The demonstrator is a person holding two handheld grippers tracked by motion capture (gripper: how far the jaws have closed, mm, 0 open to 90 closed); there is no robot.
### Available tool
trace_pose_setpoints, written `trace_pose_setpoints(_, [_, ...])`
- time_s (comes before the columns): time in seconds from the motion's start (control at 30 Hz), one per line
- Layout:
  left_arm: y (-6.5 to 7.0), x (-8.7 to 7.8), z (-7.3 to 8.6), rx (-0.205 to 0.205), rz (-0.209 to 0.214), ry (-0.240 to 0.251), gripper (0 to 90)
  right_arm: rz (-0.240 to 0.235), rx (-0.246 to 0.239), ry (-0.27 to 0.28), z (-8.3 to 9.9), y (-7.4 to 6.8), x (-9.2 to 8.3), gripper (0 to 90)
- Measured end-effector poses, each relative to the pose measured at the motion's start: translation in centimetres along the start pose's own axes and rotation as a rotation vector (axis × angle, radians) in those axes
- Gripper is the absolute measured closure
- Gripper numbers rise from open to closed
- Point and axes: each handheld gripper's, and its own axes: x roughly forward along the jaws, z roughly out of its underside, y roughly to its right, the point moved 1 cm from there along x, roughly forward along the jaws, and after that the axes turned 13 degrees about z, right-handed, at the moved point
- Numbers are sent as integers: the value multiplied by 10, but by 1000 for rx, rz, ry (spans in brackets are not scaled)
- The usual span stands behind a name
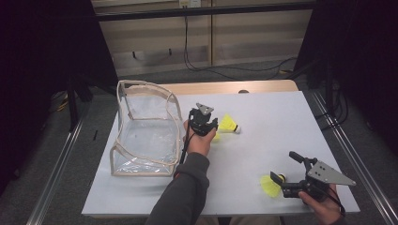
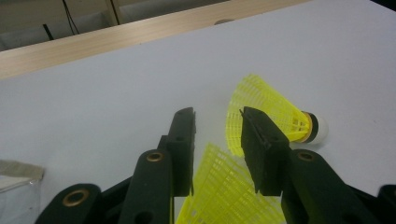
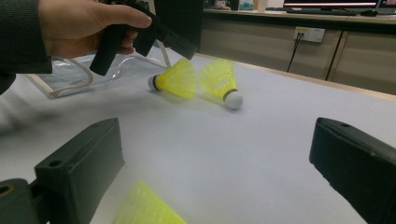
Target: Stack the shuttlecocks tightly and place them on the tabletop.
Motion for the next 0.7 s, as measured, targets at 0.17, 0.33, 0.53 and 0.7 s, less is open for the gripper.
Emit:
trace_pose_setpoints(0.17, [1,3,2,-4,16,-24,637,-2,-1,1,0,0,0,20])
trace_pose_setpoints(0.33, [3,8,5,-18,33,-29,698,-2,-1,2,0,0,0,21])
trace_pose_setpoints(0.53, [5,9,4,-7,35,-29,776,-3,-1,5,0,1,0,20])
trace_pose_setpoints(0.7, [5,7,3,-11,36,-20,813,-3,-1,3,0,1,0,20])
